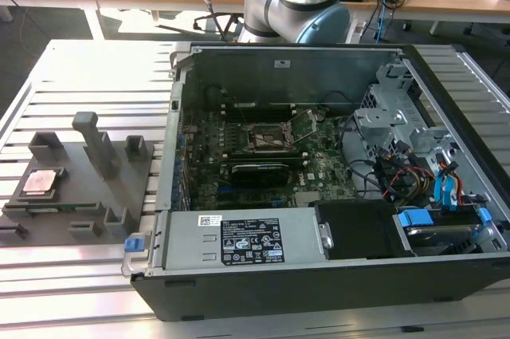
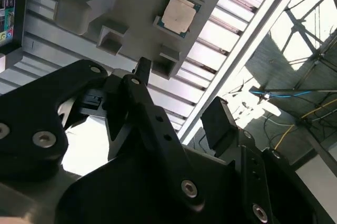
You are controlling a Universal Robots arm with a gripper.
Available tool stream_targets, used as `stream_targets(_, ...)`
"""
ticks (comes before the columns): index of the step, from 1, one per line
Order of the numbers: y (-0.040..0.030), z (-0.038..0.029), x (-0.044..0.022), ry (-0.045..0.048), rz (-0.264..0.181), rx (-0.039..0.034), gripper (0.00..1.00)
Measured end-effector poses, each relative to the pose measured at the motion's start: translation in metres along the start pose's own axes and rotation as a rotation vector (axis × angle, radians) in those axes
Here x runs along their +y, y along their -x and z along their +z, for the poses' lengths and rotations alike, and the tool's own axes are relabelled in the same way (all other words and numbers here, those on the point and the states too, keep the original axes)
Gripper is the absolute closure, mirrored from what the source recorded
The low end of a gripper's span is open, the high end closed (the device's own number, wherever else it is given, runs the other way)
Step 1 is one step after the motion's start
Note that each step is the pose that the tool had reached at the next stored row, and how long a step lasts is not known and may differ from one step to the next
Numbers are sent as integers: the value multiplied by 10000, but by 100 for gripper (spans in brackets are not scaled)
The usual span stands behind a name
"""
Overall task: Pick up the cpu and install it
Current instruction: 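Pick up the cpu and move it towards the insertion slot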
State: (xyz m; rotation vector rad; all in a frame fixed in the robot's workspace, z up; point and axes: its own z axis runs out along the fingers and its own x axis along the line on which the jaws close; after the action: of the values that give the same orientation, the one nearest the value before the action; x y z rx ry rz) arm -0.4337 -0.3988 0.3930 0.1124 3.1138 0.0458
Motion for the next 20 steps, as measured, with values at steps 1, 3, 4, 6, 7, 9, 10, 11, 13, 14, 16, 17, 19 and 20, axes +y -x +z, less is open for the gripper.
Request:
stream_targets(1,1,1,-1,-47,-94,-2,34)
stream_targets(3,1,3,-1,-42,-531,12,34)
stream_targets(4,1,3,-1,-42,-549,12,34)
stream_targets(6,2,4,-1,-42,-551,12,34)
stream_targets(7,2,4,-1,-42,-551,12,34)
stream_targets(9,1,27,-2,-44,-551,12,34)
stream_targets(10,1,35,-2,-45,-551,12,34)
stream_targets(11,1,47,-2,-45,-551,12,34)
stream_targets(13,0,71,-3,-46,-551,12,34)
stream_targets(14,0,82,-3,-46,-551,12,34)
stream_targets(16,0,97,-4,-46,-551,12,34)
stream_targets(17,-1,104,-4,-46,-551,12,34)
stream_targets(19,-1,118,-4,-45,-551,11,34)
stream_targets(20,-1,134,-5,-46,-551,12,34)
